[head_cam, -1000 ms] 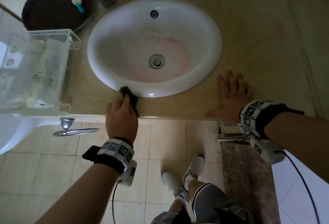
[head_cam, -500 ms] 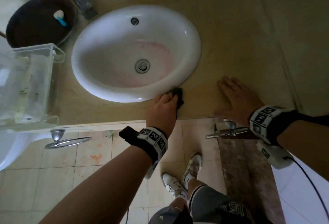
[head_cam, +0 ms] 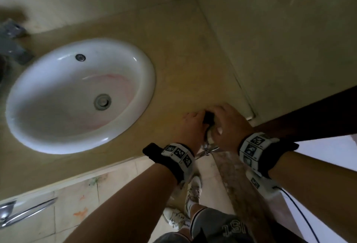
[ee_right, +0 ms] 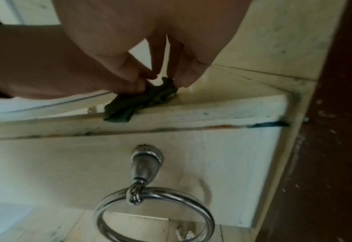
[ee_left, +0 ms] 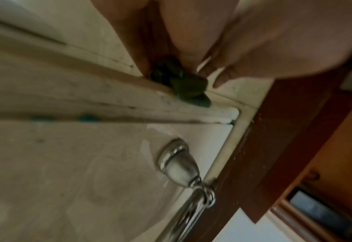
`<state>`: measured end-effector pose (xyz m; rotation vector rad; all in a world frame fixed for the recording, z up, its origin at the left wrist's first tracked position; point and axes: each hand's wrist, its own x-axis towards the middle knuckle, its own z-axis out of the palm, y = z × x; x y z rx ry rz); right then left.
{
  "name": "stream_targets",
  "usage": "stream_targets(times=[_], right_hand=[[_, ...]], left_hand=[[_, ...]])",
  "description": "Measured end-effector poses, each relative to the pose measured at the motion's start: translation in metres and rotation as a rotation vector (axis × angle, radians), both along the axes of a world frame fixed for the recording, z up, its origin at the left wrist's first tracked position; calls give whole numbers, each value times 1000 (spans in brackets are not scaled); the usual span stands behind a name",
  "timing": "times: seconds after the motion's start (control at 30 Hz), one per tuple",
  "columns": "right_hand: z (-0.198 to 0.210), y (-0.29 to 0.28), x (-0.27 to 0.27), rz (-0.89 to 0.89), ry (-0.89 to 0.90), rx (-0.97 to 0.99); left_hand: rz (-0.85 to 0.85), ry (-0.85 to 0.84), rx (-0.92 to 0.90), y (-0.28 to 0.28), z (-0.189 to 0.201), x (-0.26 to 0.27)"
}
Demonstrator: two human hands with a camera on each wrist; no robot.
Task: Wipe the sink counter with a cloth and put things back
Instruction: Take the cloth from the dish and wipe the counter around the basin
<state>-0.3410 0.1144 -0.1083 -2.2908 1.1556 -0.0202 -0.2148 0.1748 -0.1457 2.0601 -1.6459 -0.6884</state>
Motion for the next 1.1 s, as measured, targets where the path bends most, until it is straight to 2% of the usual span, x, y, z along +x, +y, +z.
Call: stream_targets(times=[0.07,0.17,0.23,0.3,0.5,0.6,0.7,0.8,0.97,1.1], right_hand=[[-3,6,8,77,46,-1],[-15,6,22,125,159,-69],[-24,4,30,166,179,-107],[-29,-3,27,190,212,-125],[-16,-45,-7,-26,473,-146],[-7,-41,1,13,372,-135],[-7,-63,21,1,271,-173],[-13,-86,27,-44,407,-139],[-14,-58,2,5,594,-213],[-19,-15,-32,62,719,-164]], left_hand=[[37,60,-11,7,3,18],[61,2,26,19,1,44],[21,-42,93,23,-3,49],[1,-94,83,22,-4,47],[-29,-181,-2,20,-4,46],[-40,-205,1,19,-1,46],[-58,-202,39,19,2,46],[-74,-209,28,20,2,47],[-83,-248,-29,20,3,47],[-105,-266,-10,20,7,46]])
